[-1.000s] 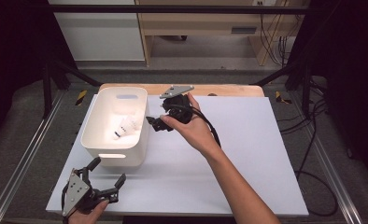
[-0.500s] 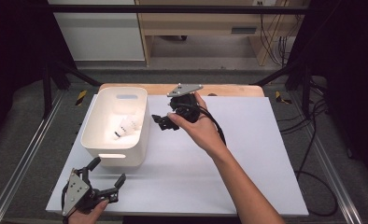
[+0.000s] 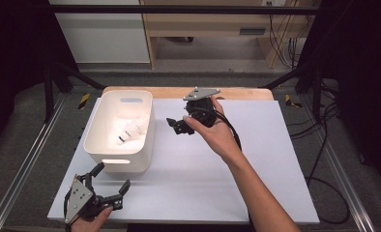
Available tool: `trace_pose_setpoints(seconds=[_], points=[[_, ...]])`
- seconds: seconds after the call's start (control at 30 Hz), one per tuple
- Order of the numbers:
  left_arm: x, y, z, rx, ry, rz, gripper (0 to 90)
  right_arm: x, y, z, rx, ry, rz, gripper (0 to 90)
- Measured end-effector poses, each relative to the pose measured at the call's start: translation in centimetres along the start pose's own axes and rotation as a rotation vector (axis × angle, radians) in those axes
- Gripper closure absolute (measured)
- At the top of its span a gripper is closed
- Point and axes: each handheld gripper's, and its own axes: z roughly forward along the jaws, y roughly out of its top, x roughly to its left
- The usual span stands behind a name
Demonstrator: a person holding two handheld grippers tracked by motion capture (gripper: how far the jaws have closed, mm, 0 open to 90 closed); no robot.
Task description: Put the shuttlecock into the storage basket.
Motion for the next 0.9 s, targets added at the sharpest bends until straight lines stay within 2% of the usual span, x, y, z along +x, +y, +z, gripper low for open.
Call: trace_pose_setpoints(seconds=[0.4,0.9], points=[[0.0,0.0,0.0,0.0,0.001,-0.001,0.7,-1.8,-1.9,-1.2,0.017,-0.037,0.029,4.2],[0.2,0.0,0.0,0.001,0.004,0.001,0.7,-3.3,-3.1,-2.6,0.015,-0.065,0.054,4.5]])
